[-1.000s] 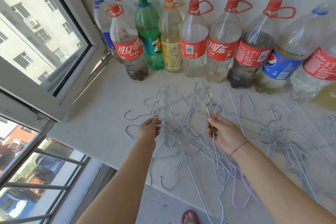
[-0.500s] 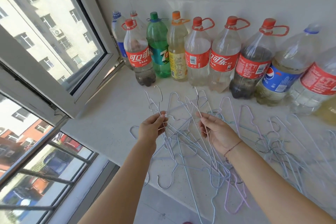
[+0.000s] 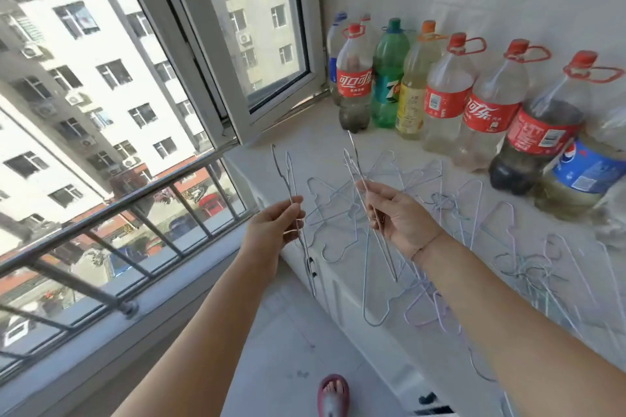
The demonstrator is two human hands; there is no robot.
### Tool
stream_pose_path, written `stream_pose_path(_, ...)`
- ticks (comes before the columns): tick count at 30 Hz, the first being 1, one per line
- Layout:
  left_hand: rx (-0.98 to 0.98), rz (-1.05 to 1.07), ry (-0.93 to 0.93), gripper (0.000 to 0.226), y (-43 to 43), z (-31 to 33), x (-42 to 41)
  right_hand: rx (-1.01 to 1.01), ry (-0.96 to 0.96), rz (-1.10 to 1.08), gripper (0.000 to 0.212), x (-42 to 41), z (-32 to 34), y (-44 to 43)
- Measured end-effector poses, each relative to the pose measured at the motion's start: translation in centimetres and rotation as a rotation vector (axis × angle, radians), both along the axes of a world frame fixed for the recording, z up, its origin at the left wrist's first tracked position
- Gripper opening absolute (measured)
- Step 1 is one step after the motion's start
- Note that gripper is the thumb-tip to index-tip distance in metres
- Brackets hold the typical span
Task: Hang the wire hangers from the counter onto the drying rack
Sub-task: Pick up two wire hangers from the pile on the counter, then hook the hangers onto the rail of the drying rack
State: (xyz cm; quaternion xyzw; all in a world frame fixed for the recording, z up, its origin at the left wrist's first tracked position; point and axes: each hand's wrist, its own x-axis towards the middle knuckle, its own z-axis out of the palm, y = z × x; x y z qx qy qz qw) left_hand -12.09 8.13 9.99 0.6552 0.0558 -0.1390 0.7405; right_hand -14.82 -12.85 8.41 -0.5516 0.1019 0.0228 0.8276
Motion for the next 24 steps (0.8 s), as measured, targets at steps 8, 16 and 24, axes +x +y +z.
stream_pose_path(8, 0.007, 0.302, -0.030, 0.017, 11.0, 2.4, -11.1, -0.010, -0.059, 0.311, 0.021, -4.4, 3.4, 10.8)
stream_pose_path(16, -0.029, 0.638, -0.065, 0.014, 25.5, 3.9, -24.2, 0.023, -0.072, 0.670, 0.022, -11.2, 5.8, 27.0)
stream_pose_path(24, -0.037, 0.980, -0.102, 0.014, 41.0, 5.3, -41.5, 0.050, -0.060, 0.997, 0.022, -22.5, 7.2, 46.7)
